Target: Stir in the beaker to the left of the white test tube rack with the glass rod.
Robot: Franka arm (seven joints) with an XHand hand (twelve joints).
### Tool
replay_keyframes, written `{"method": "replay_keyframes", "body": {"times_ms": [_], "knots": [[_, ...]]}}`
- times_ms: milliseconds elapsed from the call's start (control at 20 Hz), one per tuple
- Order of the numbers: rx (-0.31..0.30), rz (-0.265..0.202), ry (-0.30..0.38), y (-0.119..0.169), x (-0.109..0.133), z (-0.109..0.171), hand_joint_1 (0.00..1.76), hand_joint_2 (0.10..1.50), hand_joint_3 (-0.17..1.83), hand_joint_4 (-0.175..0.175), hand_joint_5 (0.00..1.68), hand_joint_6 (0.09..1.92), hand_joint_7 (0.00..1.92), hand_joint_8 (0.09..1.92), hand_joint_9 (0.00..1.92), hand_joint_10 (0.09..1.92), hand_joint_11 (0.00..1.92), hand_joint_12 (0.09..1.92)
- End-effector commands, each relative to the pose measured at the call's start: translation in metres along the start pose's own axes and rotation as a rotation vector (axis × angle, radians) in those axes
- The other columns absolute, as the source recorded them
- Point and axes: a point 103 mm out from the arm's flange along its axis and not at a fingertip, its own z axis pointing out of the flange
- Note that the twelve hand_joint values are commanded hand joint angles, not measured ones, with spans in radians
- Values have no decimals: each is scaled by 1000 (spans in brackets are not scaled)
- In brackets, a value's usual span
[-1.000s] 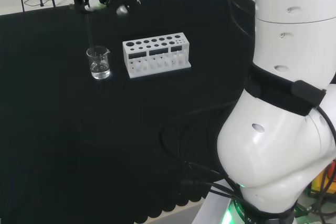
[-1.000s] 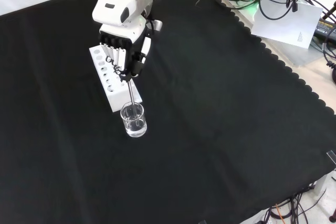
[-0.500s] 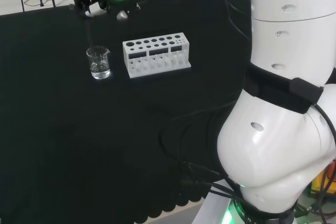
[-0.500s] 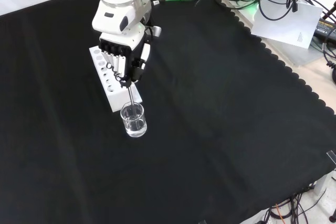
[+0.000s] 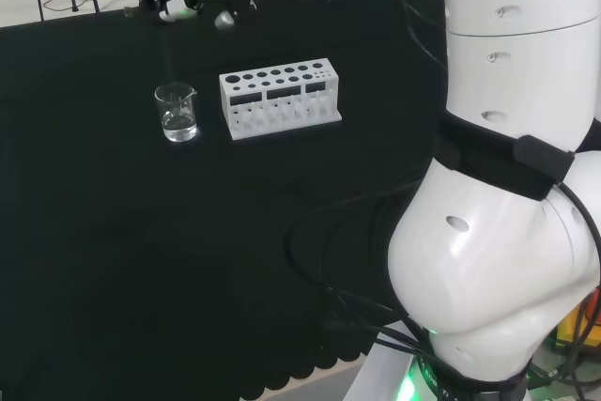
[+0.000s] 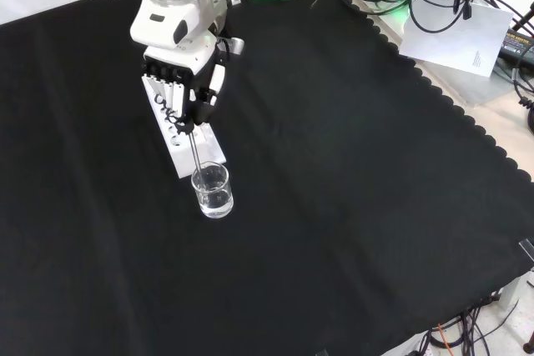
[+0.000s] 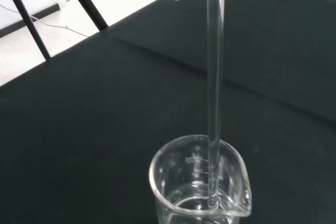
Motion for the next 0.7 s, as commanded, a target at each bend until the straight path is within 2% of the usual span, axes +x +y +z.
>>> {"method": "replay_keyframes", "body": {"times_ms": [50,250,700], "knots": [[13,21,1,-14,-6,2,1290,1076,1,-175,1029,622,1122,1079,1645,709,1762,343],[16,38,1,-25,-1,-1,1290,1077,1,-175,1028,623,1121,1080,1645,709,1763,343],[35,-3,3,-22,28,4,1289,1077,1,-175,1026,627,1120,1082,1645,708,1763,344]]}}
